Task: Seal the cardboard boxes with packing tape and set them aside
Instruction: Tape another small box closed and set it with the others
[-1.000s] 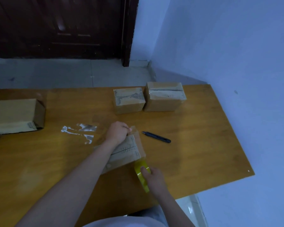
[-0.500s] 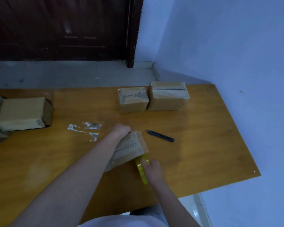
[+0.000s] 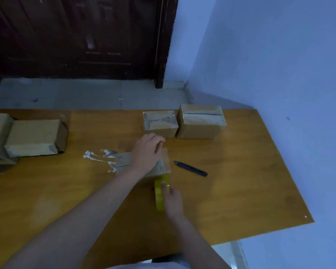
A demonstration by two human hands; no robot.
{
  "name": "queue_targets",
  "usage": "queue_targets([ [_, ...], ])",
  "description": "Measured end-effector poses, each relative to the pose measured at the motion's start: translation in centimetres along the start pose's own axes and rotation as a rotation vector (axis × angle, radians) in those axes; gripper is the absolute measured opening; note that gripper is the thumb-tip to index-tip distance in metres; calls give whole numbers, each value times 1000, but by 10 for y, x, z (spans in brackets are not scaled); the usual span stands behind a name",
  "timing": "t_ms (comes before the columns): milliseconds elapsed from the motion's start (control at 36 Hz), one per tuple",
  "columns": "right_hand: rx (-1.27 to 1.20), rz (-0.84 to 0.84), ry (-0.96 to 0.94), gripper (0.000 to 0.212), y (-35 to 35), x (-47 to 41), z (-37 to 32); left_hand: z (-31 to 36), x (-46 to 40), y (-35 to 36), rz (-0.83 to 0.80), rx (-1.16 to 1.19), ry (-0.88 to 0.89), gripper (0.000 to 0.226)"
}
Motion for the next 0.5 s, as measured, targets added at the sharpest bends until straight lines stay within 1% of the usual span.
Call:
queue_targets([
  [28,-25,1,-10,35,-1,-2,-4,1,7,2,-29,-69,42,18],
  [56,-60,5,-19,37,-3,-3,-7,1,16,7,-92,-135,64,20],
  [111,-137,-8,-18,37,-6,-2,-6,-7,38,22,-236,-234,55,28],
  [167,-150,-44,-19,32,-7,2,1,-13,58,30,-305,-269,16,36],
  [222,-102,-75,-21,27,-7,8,10,-16,71,33,-338,-316,19,42],
  [306,-38,-67,-36,24,-13,11,21,-19,81,36,-373,-408,72,54],
  [389,61,-87,7,35,-15,11,28,-20,83,38,-423,-442,102,59],
  [444,215,-63,20,35,-18,11,31,-20,83,40,-461,-451,113,66],
  [500,267,-20,33,37,-18,12,30,-20,85,39,-495,-467,111,73],
])
Point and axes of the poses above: each hand's wrist, its own x-axis away from the middle knuckle, its own y-axis out of the palm, z = x × y, the point moved 7 cm from there along -x, towards the middle knuckle, and after that the axes turned 5 degrees about z, right-handed, at the moved point
